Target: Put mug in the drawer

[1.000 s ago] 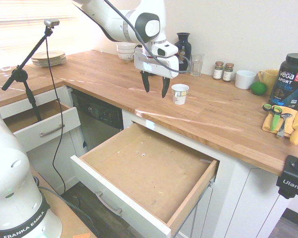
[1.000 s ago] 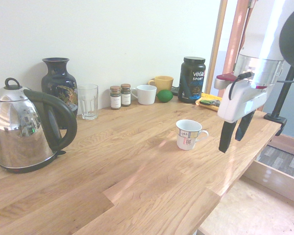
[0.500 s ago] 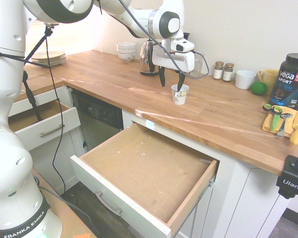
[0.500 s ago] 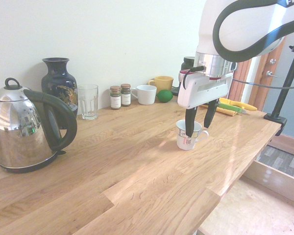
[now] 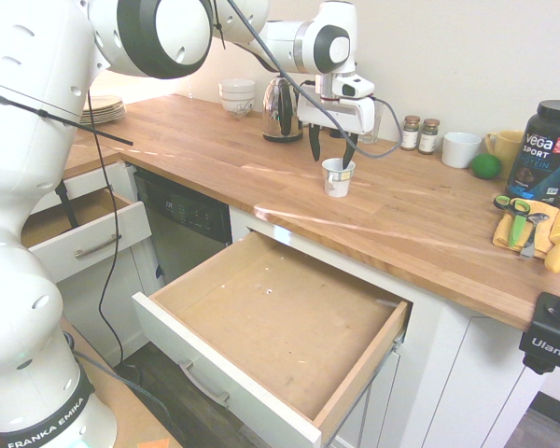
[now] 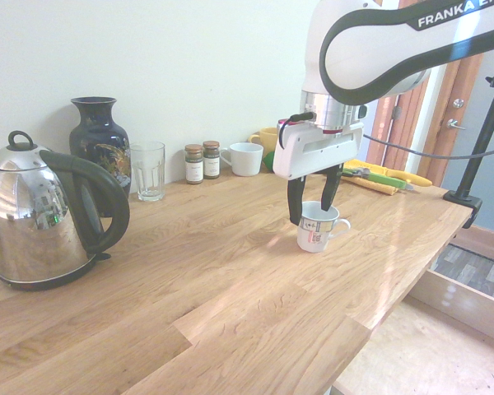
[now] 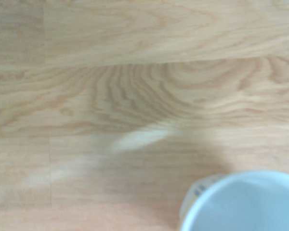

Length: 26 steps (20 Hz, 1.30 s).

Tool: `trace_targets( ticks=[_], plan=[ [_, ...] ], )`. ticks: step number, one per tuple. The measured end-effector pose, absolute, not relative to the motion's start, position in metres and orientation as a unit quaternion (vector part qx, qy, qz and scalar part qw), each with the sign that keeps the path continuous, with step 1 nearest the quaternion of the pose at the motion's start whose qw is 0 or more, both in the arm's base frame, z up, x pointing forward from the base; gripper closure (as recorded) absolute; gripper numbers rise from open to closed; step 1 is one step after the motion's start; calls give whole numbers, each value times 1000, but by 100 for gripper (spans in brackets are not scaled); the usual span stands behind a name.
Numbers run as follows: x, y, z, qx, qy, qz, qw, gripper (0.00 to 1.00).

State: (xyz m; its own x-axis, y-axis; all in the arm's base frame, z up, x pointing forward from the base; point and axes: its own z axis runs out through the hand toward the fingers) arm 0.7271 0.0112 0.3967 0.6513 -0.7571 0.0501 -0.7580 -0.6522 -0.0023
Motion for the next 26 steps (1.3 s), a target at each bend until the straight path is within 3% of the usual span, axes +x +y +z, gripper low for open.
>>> trace_targets(
  ticks=[23, 24, 26],
  plan=[
    [736, 15, 349, 906, -422, -1, 22, 0],
    [735, 14, 347, 906, -422, -1, 22, 100],
    [736, 14, 343, 906, -423, 3, 20, 100]
  ],
)
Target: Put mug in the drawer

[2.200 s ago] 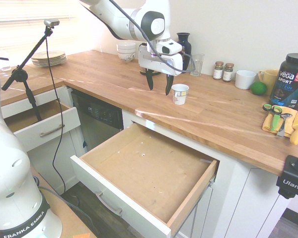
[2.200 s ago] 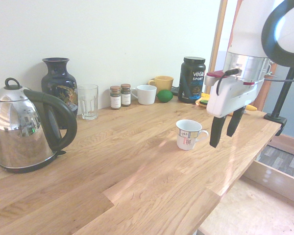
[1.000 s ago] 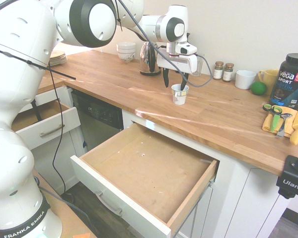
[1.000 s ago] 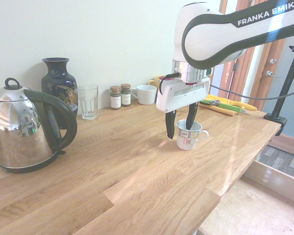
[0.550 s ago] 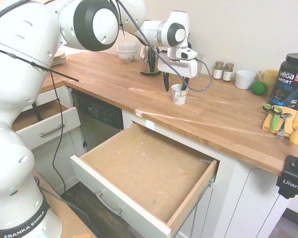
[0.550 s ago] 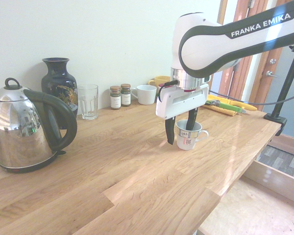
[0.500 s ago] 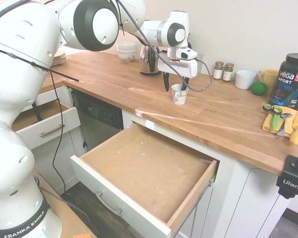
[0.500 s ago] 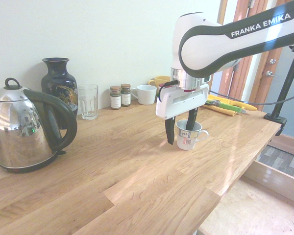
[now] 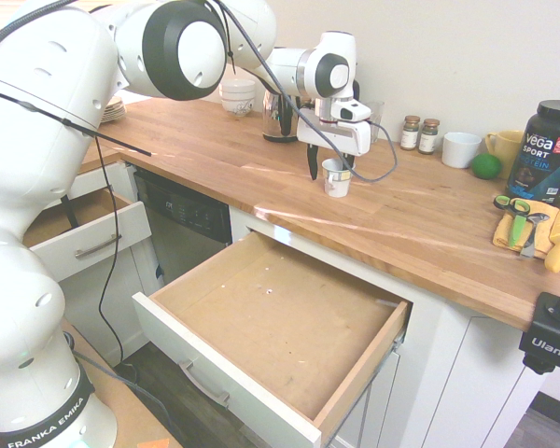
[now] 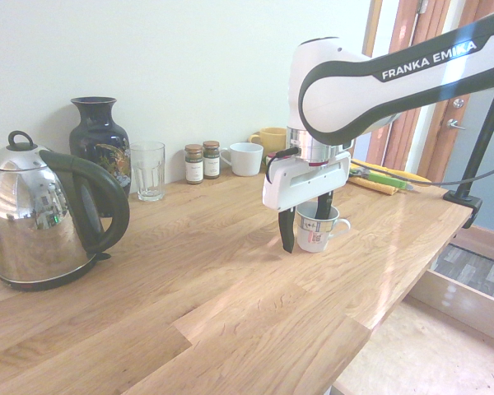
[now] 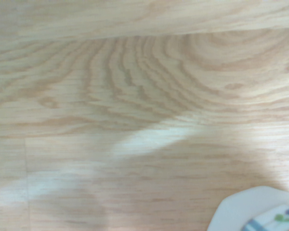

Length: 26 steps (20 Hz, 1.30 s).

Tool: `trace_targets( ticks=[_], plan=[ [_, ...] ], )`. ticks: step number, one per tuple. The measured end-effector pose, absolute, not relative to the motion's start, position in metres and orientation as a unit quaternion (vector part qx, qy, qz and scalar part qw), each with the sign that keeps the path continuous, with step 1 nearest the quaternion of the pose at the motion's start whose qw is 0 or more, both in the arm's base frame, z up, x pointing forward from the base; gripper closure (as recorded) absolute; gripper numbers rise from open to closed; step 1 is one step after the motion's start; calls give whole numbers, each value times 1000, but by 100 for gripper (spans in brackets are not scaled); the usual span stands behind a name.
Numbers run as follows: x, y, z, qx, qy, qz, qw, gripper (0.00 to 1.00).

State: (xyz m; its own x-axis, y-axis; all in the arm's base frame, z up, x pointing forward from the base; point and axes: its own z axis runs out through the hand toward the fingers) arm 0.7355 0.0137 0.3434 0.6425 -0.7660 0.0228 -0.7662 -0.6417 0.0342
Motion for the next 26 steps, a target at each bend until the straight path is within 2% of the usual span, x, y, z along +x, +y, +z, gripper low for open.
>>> trace_targets(
  ticks=[26],
  plan=[
    [735, 8, 344, 903, -429, 9, 18, 100]
  ],
)
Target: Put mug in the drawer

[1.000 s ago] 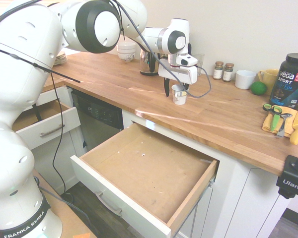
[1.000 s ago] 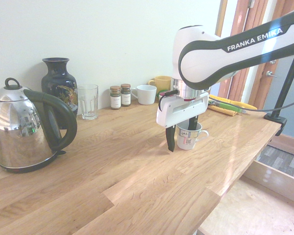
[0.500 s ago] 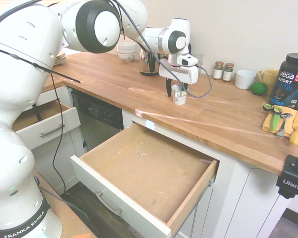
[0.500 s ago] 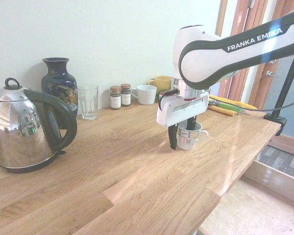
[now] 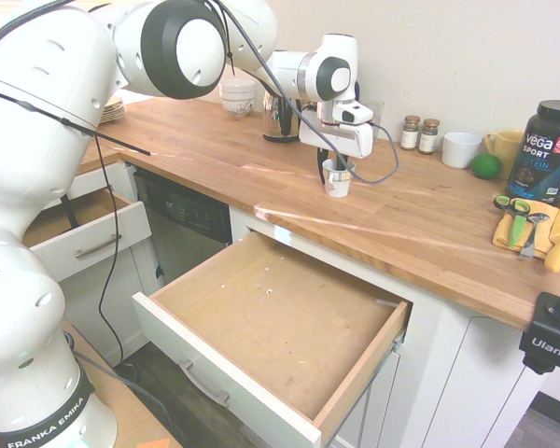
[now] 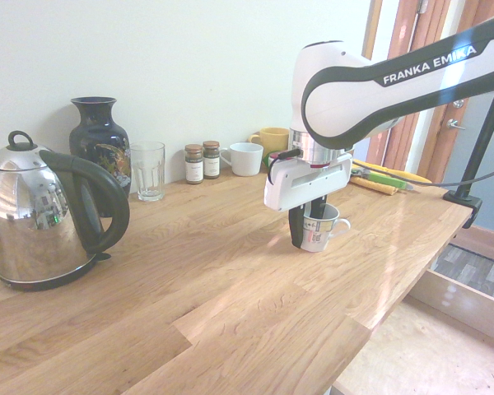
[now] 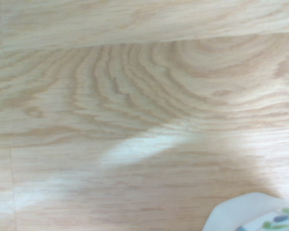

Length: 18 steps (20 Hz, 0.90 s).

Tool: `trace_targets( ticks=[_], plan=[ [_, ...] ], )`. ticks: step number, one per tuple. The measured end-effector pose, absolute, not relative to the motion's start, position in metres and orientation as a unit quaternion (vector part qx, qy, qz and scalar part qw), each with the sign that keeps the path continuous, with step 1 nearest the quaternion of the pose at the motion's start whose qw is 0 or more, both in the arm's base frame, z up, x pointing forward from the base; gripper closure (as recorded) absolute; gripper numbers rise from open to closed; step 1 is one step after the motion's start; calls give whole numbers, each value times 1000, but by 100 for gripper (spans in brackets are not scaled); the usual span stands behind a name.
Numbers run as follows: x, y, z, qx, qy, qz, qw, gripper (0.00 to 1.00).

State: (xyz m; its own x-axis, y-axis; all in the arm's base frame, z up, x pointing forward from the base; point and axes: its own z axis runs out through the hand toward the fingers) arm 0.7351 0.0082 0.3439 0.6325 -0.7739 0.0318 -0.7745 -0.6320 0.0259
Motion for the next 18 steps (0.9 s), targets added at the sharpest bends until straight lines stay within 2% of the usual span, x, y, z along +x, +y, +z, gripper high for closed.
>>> trace_targets(
  ticks=[18],
  plan=[
    [728, 3, 358, 902, -432, 15, 17, 100]
  ],
)
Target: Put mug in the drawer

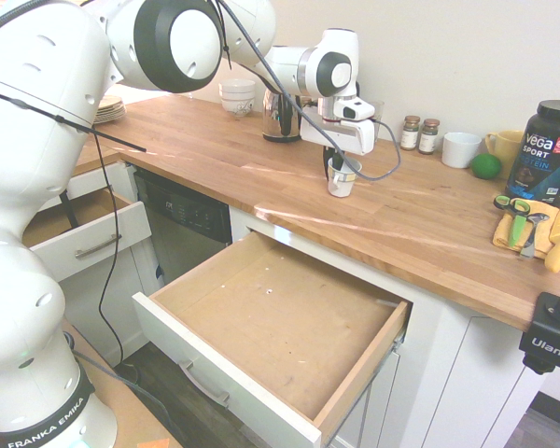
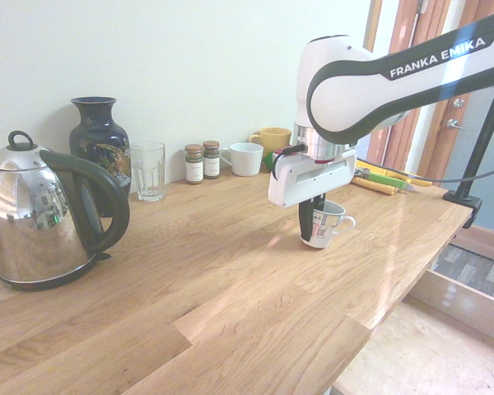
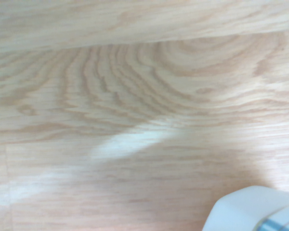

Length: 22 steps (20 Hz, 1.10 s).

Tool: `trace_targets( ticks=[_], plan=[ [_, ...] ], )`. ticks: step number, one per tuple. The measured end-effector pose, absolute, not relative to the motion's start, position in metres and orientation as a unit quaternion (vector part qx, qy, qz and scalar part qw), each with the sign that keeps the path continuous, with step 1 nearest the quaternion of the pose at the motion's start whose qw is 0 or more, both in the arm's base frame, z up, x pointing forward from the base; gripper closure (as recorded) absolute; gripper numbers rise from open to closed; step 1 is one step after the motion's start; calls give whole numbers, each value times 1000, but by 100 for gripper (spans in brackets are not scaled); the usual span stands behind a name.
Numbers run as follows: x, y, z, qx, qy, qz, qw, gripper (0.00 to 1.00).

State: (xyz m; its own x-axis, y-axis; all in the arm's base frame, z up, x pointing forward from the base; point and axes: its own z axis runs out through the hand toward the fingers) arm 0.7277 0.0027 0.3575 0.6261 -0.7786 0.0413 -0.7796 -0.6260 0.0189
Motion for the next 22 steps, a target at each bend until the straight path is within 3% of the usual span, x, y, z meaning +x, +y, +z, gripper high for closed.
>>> trace_targets(
  ticks=[11, 22],
  plan=[
    [683, -4, 397, 899, -436, 25, 8, 100],
    [603, -25, 416, 893, -450, 29, 2, 100]
  ],
)
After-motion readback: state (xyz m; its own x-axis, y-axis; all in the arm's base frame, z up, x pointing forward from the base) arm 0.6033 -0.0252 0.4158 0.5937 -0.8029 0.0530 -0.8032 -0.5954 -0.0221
